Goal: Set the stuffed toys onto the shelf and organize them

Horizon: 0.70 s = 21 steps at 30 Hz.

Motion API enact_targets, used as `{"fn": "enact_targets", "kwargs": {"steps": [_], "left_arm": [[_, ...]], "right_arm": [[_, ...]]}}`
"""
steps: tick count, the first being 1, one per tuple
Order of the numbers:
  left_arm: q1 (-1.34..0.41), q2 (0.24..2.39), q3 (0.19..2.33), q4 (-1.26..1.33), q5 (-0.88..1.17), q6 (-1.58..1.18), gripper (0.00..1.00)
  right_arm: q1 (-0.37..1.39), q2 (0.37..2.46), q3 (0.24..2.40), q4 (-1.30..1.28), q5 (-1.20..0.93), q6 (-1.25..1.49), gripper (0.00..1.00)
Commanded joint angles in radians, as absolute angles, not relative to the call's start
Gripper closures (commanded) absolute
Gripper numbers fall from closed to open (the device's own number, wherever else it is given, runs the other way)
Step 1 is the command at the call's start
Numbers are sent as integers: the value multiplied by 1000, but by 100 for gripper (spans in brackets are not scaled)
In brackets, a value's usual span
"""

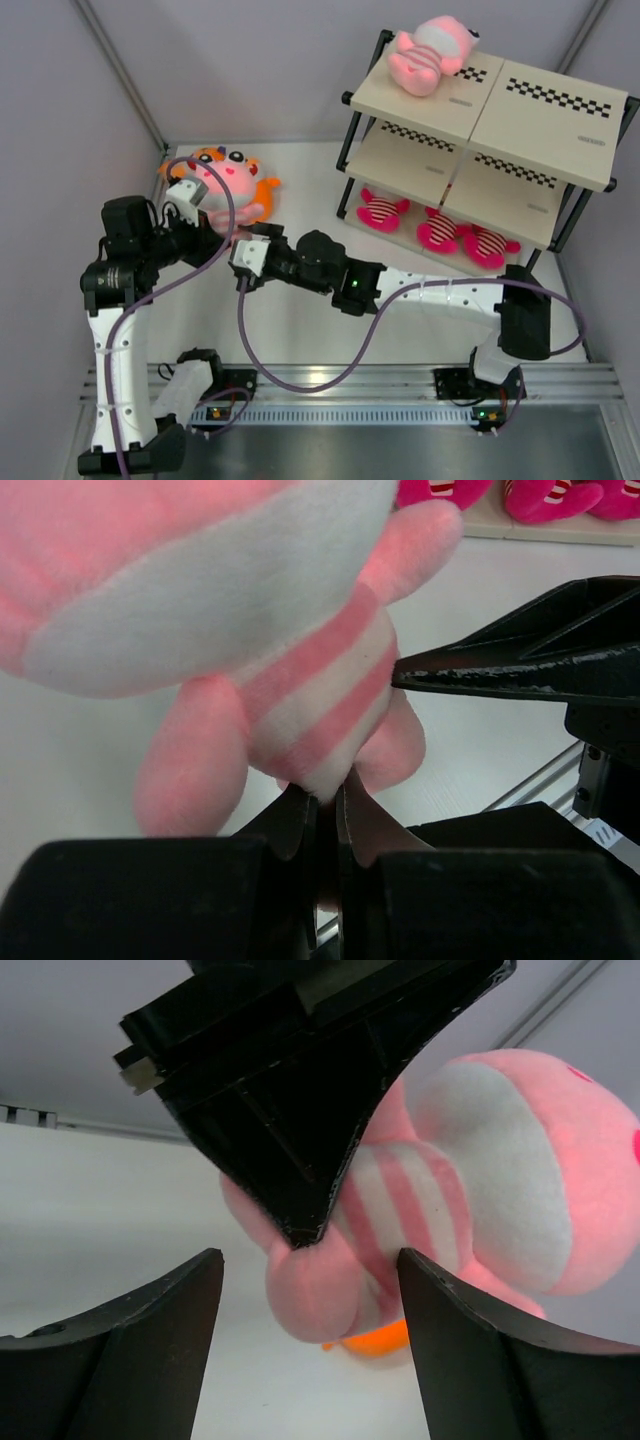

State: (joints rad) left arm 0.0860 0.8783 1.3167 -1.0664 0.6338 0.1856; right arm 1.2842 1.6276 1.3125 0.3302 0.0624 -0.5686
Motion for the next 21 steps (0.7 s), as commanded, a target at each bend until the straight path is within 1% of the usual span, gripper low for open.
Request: {"fn": "enact_targets", "kwargs": {"steps": [1,7,10,12,13,15,16,18,20,21], "left_arm": [[87,854,1350,-1065,712,192,100],[86,854,1365,-1065,693,209,100],[86,857,1370,-1065,709,210,100],[86,859,1371,-1066,715,213,100],[87,859,1371,-1065,715,218,100],[86,858,1373,-1066,706,219,100],[86,856,1374,-1065,706,221,100],[87,853,1377,-1065,719,222,100],[86,853,1382,-1065,744,218,100],[86,853,1387,-1066,767,218,100]], "right_arm": [[1286,1672,1379,353,115,-561,30],[1279,1667,1350,304,95,-644,24],[1273,1672,1353,284,98,-676,25],[1269,1677,1365,275,100,-686,29],[1264,1680,1370,267,97,-692,35],[1258,1684,1374,249,92,-709,41],[1255,1686,1374,244,95,-712,49],[1249,1689,1374,227,97,-719,57],[1247,1690,1382,216,100,-721,78],[1249,1690,1382,212,106,-722,92]]}}
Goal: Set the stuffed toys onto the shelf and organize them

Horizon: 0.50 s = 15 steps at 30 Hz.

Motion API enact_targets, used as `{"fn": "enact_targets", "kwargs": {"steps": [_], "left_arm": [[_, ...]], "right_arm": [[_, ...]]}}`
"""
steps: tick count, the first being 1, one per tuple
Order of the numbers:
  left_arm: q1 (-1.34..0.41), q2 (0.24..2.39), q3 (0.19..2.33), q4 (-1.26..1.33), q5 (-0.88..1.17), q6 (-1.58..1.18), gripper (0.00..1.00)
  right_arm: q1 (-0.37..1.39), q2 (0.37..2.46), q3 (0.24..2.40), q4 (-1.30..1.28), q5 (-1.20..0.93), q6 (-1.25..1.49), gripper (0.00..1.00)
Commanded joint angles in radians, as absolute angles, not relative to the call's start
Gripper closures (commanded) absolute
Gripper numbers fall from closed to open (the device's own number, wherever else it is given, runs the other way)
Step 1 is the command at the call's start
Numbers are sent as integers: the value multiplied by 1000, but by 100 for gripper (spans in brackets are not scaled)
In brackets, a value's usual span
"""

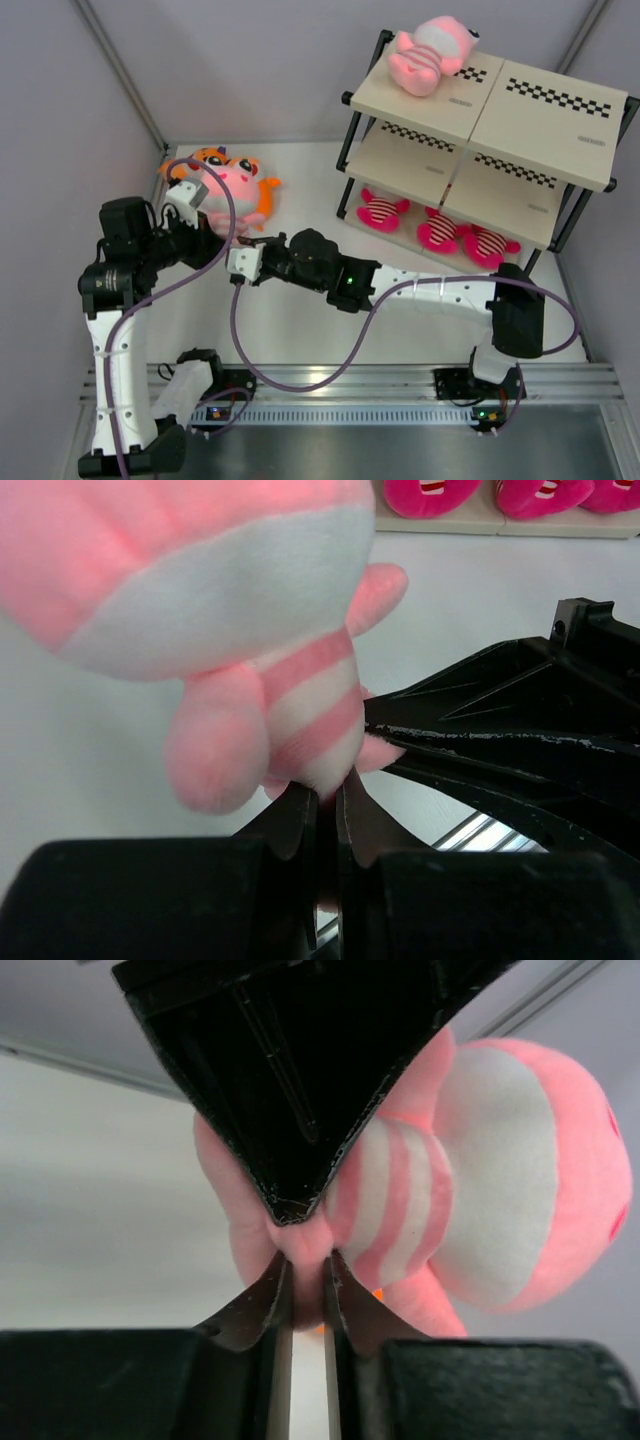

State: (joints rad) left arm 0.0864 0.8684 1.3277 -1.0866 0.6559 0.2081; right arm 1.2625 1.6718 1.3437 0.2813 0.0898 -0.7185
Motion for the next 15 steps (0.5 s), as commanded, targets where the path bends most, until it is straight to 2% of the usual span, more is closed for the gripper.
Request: {"fn": "enact_targets", "kwargs": {"steps": [1,4,5,6,7,9,11,13,15], "left_arm": [[86,853,1391,-1066,779,218,99],[87,850,1407,-1065,805,219,98],[86,848,1410,-1065,805,218,91],[86,848,1413,-1065,796,218,78],[86,845,1414,-1066,790,215,42],[86,845,1427,-1065,763,209,22],[86,847,1452,-1066,697,204,9],[86,851,1485,-1066,562,196,2],[86,868,1557,-1066,418,193,1]], "right_arm": [[1247,1689,1382,209,110,-721,100],[1244,1675,1384,169,109,-732,100],[1243,1669,1379,164,109,-736,100],[1241,1651,1373,163,112,-745,100],[1238,1637,1362,163,110,-750,100],[1232,1588,1355,152,98,-771,100],[1210,1553,1364,105,66,-787,100],[1177,1502,1384,52,37,-807,100],[1132,1448,1417,-24,5,-822,100]]}}
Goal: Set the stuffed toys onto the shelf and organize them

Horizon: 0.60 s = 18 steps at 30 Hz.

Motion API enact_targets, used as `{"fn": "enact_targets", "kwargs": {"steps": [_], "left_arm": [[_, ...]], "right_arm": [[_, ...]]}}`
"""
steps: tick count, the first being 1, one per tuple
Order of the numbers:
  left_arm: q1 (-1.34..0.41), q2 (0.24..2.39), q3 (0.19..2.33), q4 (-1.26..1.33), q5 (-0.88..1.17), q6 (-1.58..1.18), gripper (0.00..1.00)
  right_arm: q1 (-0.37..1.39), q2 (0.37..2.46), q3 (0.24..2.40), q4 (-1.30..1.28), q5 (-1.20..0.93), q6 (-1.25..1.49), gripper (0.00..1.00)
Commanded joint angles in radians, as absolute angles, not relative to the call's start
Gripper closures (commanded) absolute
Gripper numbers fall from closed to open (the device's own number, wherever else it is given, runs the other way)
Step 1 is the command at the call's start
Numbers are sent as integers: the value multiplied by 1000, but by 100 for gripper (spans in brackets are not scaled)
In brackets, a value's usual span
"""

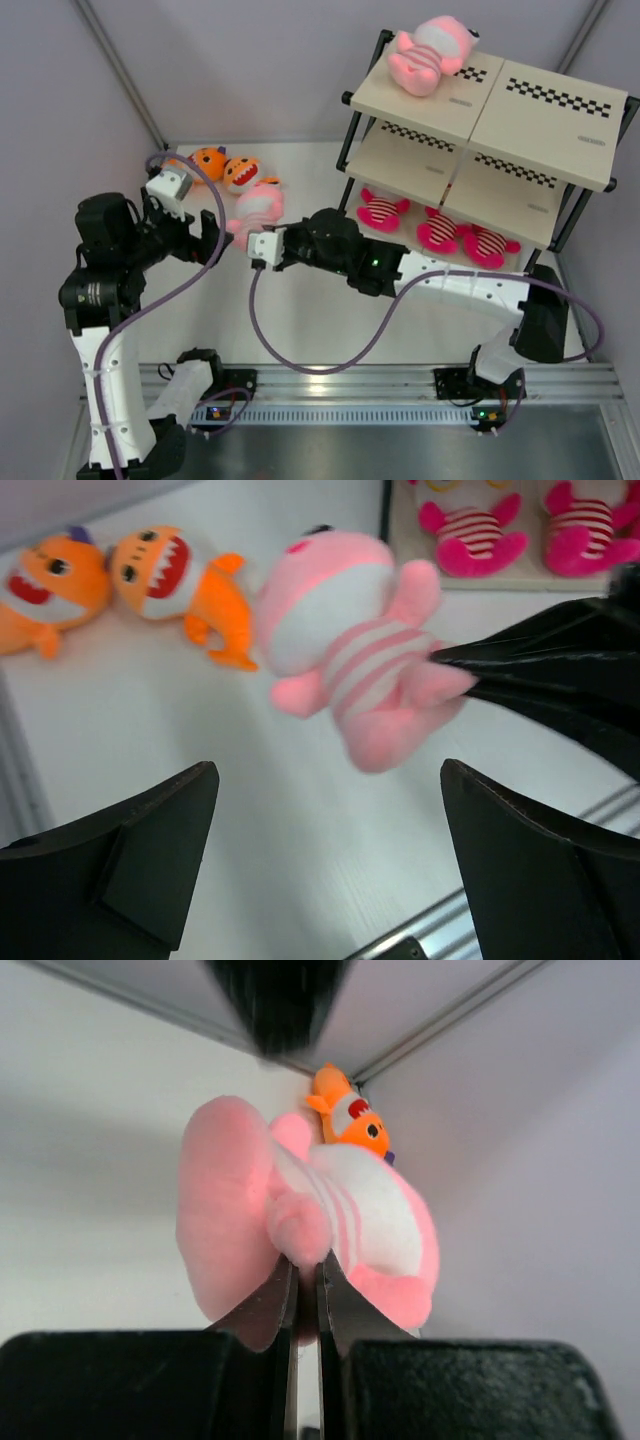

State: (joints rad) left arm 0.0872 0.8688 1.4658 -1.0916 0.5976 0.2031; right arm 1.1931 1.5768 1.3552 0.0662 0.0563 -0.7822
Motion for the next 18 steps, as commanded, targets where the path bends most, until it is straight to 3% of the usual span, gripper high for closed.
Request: {"fn": "enact_targets", "kwargs": {"steps": [1,5,11,18], "left_arm": [[86,874,1584,-1065,344,202,1],[86,897,1681,-1065,47,236,1],[86,882,1658,-1065,66,242,1],[87,871,1628,-1065,100,238,1]], "right_arm": [[1115,1431,1433,-49,-39,-828,100],[1022,1356,1590,-185,-155,-882,100],[850,1316,1909,-385,-242,-928,100],[486,1229,1902,-377,-241,-993,100]]}}
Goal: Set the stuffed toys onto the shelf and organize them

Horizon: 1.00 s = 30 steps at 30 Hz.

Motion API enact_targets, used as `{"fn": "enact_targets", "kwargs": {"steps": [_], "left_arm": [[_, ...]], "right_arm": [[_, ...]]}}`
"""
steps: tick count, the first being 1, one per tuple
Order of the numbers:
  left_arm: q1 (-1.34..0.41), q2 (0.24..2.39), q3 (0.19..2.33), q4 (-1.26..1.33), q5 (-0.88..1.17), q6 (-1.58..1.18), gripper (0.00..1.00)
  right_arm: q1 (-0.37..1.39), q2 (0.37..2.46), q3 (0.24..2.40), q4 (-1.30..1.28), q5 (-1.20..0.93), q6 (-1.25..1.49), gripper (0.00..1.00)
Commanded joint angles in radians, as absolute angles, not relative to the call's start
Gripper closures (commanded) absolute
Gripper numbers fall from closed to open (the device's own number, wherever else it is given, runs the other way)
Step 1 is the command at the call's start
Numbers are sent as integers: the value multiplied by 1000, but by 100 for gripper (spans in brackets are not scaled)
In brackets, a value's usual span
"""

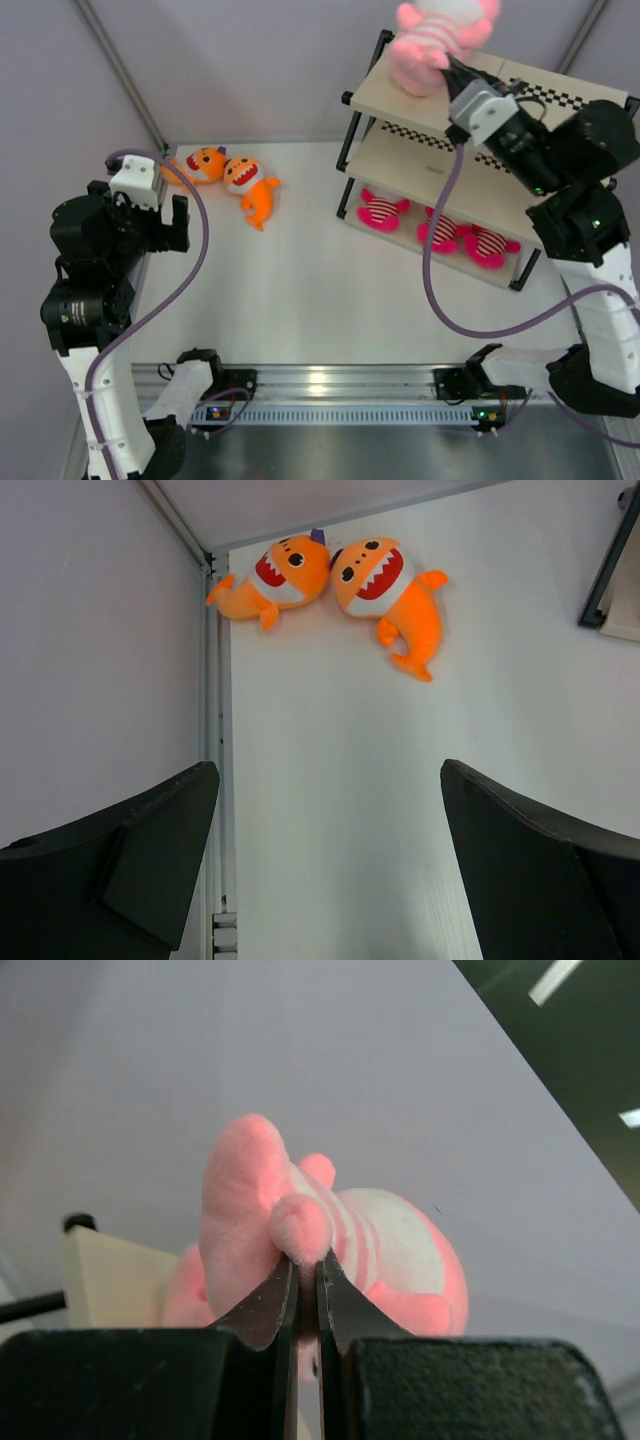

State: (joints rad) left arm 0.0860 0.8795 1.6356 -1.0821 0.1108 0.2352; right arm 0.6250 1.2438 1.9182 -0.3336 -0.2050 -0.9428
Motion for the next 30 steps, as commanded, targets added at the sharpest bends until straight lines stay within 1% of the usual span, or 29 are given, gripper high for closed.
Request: {"fn": "enact_targets", "kwargs": {"steps": [1,3,4,6,7,9,12,16,23,26,30], "left_arm": [[86,870,1626,-1065,101,239,1],[84,871,1618,-1065,104,242,1],[86,870,1615,-1065,110,241,1],[86,871,1605,-1065,120,239,1],[86,871,1602,-1066,126,238,1],[86,871,1594,-1065,143,236,1],[86,870,1591,-1065,152,236,1],[86,865,1586,-1065,152,233,1],[86,867,1586,-1065,153,236,1],[86,867,1585,-1065,155,238,1],[86,865,1586,-1065,155,236,1]], "right_arm": [[436,1220,1857,-368,-255,-982,100],[336,1177,1791,-339,-299,-989,100],[263,1163,1720,-321,-305,-999,100],[209,1138,1671,-287,-311,-985,100],[151,1134,1630,-290,-328,-982,100],[94,1121,1583,-295,-414,-985,100],[-39,1105,1490,-258,-520,-959,100],[-115,1098,1447,-212,-598,-922,100],[-182,1094,1459,-158,-701,-835,96],[-192,1094,1474,-172,-707,-841,94],[-196,1078,1477,-170,-657,-844,93]]}}
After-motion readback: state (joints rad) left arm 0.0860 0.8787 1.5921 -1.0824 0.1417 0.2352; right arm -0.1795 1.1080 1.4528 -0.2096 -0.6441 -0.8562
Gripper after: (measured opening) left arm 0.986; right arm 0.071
